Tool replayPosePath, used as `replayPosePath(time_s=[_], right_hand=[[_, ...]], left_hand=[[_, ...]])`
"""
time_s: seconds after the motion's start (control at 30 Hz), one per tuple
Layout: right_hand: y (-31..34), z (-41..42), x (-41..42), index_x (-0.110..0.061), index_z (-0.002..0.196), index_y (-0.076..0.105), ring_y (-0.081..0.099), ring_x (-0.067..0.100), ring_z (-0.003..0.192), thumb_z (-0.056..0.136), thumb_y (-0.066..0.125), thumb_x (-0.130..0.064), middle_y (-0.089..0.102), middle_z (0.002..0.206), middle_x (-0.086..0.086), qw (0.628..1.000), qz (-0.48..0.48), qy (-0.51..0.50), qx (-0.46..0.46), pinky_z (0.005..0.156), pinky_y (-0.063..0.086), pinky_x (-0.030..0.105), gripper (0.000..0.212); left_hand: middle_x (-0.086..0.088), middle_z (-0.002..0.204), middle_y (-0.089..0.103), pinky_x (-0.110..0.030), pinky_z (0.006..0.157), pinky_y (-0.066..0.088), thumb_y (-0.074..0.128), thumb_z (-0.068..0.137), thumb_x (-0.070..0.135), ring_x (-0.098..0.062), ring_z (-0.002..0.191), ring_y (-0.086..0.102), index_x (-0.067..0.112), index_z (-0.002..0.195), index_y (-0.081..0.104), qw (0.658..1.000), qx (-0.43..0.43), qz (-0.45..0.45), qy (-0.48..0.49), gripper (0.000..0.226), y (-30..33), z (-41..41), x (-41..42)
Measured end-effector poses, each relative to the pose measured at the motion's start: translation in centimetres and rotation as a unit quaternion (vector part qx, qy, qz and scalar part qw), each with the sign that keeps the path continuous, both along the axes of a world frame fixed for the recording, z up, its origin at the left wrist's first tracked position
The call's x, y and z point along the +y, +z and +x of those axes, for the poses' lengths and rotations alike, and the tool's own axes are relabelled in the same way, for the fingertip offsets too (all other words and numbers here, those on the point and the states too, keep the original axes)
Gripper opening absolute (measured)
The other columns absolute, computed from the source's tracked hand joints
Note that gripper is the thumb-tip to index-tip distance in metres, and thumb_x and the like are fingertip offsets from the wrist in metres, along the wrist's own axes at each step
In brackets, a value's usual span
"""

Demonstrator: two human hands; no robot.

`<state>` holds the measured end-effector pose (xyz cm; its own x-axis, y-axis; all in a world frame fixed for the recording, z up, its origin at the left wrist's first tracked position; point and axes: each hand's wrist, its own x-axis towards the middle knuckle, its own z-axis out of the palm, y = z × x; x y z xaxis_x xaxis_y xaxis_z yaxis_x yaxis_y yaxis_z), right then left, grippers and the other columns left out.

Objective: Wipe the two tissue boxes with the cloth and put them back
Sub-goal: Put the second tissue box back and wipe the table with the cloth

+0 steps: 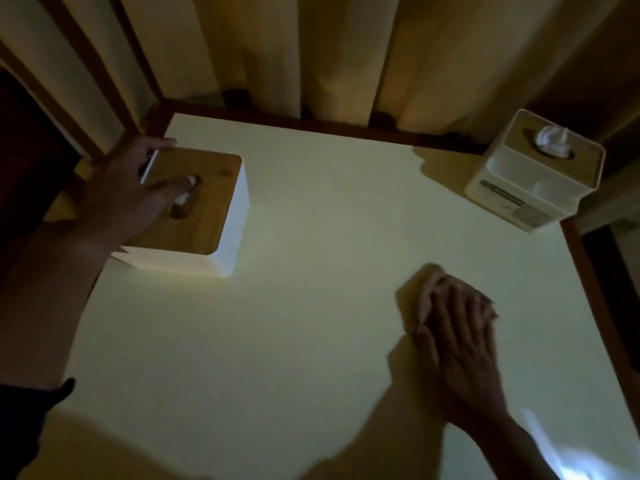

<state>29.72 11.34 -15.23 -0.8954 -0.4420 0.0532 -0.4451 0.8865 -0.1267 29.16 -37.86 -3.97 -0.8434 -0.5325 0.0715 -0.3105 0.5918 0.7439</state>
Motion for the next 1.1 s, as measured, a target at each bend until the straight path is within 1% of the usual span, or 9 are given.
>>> replayPosePath(time_s=[0.23,0.4,0.53,0.63,0.73,0.87,0.93,1.03,1.1], right_hand=[[1.7,3.2,-16.1,-0.004,0.158,0.050,0.038,0.051,0.154,0.100,0.044,-0.038,0.042,0.166,0.024,0.992,-0.082,0.092,0.004,0.122,0.031,0.070,0.067],[1.7,9.1,-15.2,-0.012,0.166,0.037,0.031,0.039,0.160,0.104,0.045,-0.041,0.034,0.173,0.013,0.980,-0.064,0.190,-0.004,0.124,0.034,0.060,0.069],[1.3,8.6,-7.0,-0.012,0.164,0.040,0.027,0.038,0.162,0.104,0.046,-0.042,0.030,0.174,0.012,0.993,-0.075,0.090,0.018,0.124,0.031,0.057,0.067],[1.4,7.4,-4.1,-0.005,0.159,0.046,0.032,0.043,0.159,0.102,0.043,-0.038,0.035,0.171,0.019,0.997,-0.074,0.003,0.027,0.121,0.034,0.065,0.066],[0.4,7.3,-7.4,0.002,0.154,0.051,0.037,0.053,0.152,0.101,0.043,-0.033,0.039,0.166,0.028,0.993,-0.075,-0.080,0.039,0.118,0.033,0.070,0.064],[1.1,7.2,-13.5,0.007,0.146,0.060,0.043,0.058,0.145,0.100,0.045,-0.025,0.047,0.158,0.034,0.986,-0.124,-0.101,0.047,0.116,0.031,0.076,0.058],[2.8,7.2,-16.4,0.006,0.145,0.060,0.045,0.055,0.143,0.103,0.044,-0.030,0.050,0.156,0.034,0.979,-0.176,-0.092,0.052,0.120,0.029,0.071,0.058],[5.8,8.5,-21.2,-0.012,0.158,0.047,0.038,0.037,0.151,0.102,0.049,-0.047,0.042,0.167,0.020,0.949,-0.303,-0.073,-0.052,0.123,0.038,0.055,0.066],[7.9,8.9,-24.0,-0.040,0.167,0.017,0.034,0.018,0.157,0.102,0.053,-0.057,0.024,0.176,-0.005,0.890,-0.396,-0.115,-0.196,0.127,0.037,0.047,0.076]], left_hand=[[0.000,0.141,0.058,-0.050,0.100,0.050,0.079,0.086,0.043,-0.027,0.129,0.055,0.042,0.135,0.052,1.000,-0.010,-0.003,0.013,0.055,0.0,-0.1,1.1],[0.003,0.142,0.057,-0.056,0.101,0.051,0.076,0.084,0.050,-0.026,0.129,0.054,0.047,0.135,0.051,1.000,-0.019,0.004,0.022,0.058,0.3,0.2,1.4],[0.002,0.145,0.054,-0.057,0.099,0.051,0.075,0.084,0.052,-0.027,0.130,0.053,0.051,0.133,0.049,0.999,-0.022,0.016,0.023,0.056,0.6,0.2,1.6],[0.002,0.145,0.052,-0.045,0.093,0.051,0.076,0.086,0.047,-0.025,0.129,0.051,0.047,0.135,0.050,0.999,-0.021,0.013,0.040,0.055,0.5,0.0,1.7],[0.002,0.143,0.052,-0.032,0.080,0.042,0.077,0.085,0.046,-0.021,0.123,0.050,0.044,0.136,0.050,0.996,-0.014,0.024,0.080,0.058,0.3,-0.3,2.9],[-0.004,0.144,0.051,-0.035,0.082,0.039,0.078,0.083,0.047,-0.029,0.128,0.051,0.039,0.140,0.048,0.986,-0.004,0.009,0.169,0.064,-0.1,-0.7,6.2],[-0.006,0.142,0.051,-0.032,0.082,0.035,0.079,0.083,0.044,-0.028,0.127,0.050,0.035,0.138,0.049,0.982,-0.014,0.009,0.187,0.063,0.4,-0.8,7.6],[-0.007,0.138,0.048,-0.030,0.083,0.030,0.081,0.079,0.044,-0.027,0.127,0.046,0.033,0.131,0.050,0.984,-0.051,0.015,0.171,0.061,1.5,-0.9,7.5],[-0.005,0.135,0.046,-0.032,0.090,0.034,0.083,0.074,0.050,-0.028,0.129,0.043,0.033,0.123,0.050,0.987,-0.078,-0.021,0.141,0.062,1.8,-1.1,6.2]])
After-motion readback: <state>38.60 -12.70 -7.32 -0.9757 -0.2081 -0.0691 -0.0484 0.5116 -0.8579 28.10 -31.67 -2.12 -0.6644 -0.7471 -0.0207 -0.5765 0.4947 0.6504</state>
